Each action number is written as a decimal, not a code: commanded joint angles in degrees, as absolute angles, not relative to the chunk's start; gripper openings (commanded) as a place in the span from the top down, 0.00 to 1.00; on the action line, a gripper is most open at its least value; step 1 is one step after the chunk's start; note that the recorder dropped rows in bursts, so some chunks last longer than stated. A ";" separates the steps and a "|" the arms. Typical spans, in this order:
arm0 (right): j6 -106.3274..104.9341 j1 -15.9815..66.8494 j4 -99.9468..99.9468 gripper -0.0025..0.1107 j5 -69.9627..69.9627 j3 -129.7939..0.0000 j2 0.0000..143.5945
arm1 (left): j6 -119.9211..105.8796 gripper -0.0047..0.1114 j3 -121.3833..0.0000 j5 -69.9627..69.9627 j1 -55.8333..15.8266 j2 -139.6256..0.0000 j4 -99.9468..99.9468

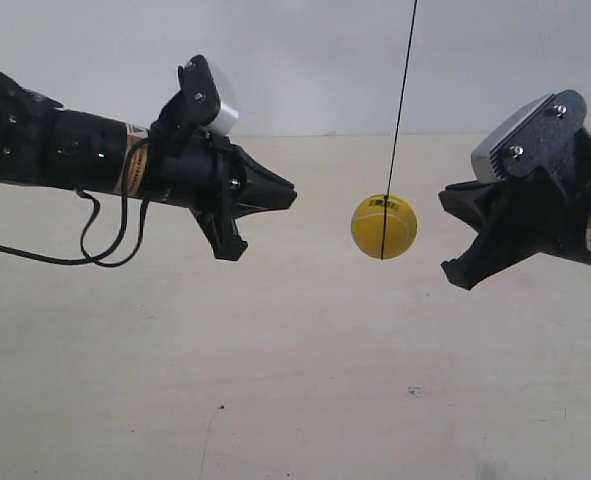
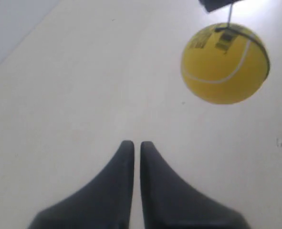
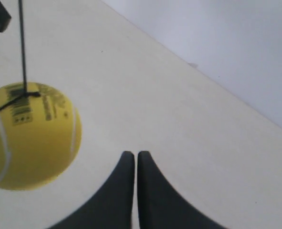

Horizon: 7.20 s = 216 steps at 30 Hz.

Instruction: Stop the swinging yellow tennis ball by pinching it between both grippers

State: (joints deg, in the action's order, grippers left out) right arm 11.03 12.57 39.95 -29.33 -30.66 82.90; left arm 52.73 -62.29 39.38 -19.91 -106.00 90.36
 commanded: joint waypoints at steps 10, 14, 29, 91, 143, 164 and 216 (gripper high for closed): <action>20.31 12.58 38.43 0.98 -26.72 -22.59 54.63 | 62.78 0.92 -49.71 34.89 -19.91 -80.03 97.56; 21.30 12.58 38.43 0.98 -26.72 -18.49 43.09 | 62.78 0.92 -43.97 33.94 -19.91 -69.68 96.95; 36.45 12.58 39.78 0.98 -26.19 -8.60 18.81 | 68.17 0.92 -28.93 27.15 -19.91 -27.74 91.89; 1.41 -1.39 5.68 0.98 18.28 0.00 0.00 | 69.41 0.92 -27.29 27.39 -19.91 -14.49 90.83; 1.52 -2.91 5.68 0.98 18.40 0.00 0.00 | 10.47 0.92 -3.13 10.52 -10.11 -15.23 18.91; 1.52 -2.91 5.68 0.98 18.73 0.00 0.00 | 3.96 0.92 0.00 -18.48 4.81 0.00 8.51; 1.52 -2.91 5.68 0.98 18.47 0.00 0.00 | 3.37 0.92 0.00 -17.63 4.90 0.00 8.56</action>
State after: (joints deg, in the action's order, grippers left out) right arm 1.72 -2.71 5.47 18.93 0.01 0.28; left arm 3.58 -0.18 -18.14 4.65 -0.15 8.97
